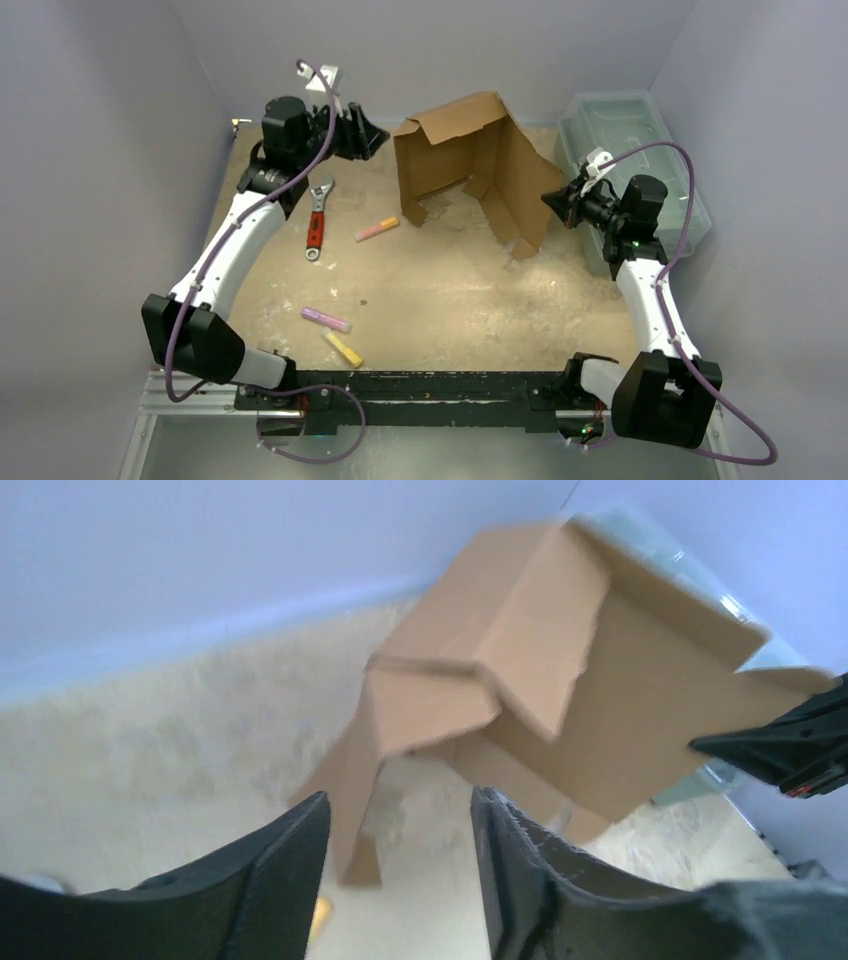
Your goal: Fold the paper box
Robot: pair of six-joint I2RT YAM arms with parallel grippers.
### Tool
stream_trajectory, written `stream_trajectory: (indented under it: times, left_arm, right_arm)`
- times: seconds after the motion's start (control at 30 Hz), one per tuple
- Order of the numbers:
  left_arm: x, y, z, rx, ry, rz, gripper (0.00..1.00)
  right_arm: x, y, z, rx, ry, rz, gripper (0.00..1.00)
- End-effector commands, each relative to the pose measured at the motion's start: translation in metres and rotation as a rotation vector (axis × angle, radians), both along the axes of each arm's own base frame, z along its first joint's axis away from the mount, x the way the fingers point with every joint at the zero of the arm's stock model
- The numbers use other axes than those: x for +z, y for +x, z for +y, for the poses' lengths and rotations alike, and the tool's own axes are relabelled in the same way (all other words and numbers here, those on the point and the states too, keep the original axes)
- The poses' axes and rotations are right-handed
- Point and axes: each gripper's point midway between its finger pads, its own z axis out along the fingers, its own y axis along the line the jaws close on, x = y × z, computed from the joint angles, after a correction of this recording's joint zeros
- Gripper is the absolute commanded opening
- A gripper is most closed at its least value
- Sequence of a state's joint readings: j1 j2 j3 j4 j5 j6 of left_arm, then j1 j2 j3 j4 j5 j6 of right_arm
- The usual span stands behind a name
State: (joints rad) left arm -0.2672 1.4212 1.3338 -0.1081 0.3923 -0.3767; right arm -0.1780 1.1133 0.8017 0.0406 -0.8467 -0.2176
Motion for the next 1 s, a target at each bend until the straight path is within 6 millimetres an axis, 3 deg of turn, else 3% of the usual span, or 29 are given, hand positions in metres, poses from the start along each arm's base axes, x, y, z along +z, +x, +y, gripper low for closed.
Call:
stream_trajectory:
  times: [0.0, 0.07, 0.13, 0.3, 0.53, 0.63, 0.8, 0.97]
  left_arm:
    - [0.081, -0.01, -0.017, -0.07, 0.234, -0.329, 0.61]
    - [0.09, -0.009, -0.025, -0.077, 0.326, -0.402, 0.69]
    - [0.087, 0.0, -0.026, -0.071, 0.377, -0.403, 0.7]
    - [0.062, 0.015, -0.02, -0.056, 0.479, -0.359, 0.62]
    - [0.054, 0.015, -0.036, -0.194, 0.548, -0.452, 0.64]
    - [0.046, 0.021, -0.031, -0.192, 0.587, -0.45, 0.59]
    - [0.027, 0.01, -0.016, -0.195, 0.353, -0.348, 0.46]
    - [-0.018, -0.001, 0.012, -0.081, 0.219, -0.24, 0.37]
  right_arm:
    - [0.008, 0.005, -0.003, -0.012, -0.002, -0.024, 0.0]
    - [0.008, 0.005, -0.003, -0.009, -0.001, -0.023, 0.0]
    - [0.009, 0.005, -0.003, -0.009, -0.001, -0.023, 0.0]
    - [0.011, 0.004, -0.002, -0.005, 0.0, -0.027, 0.0]
    - [0.011, 0.003, -0.001, 0.006, 0.002, -0.025, 0.0]
    - [0.012, 0.002, -0.001, 0.009, -0.002, -0.027, 0.0]
    - [0.015, 0.002, 0.0, 0.012, -0.007, -0.037, 0.0]
    - [0.014, 0.001, 0.002, 0.03, 0.001, -0.032, 0.0]
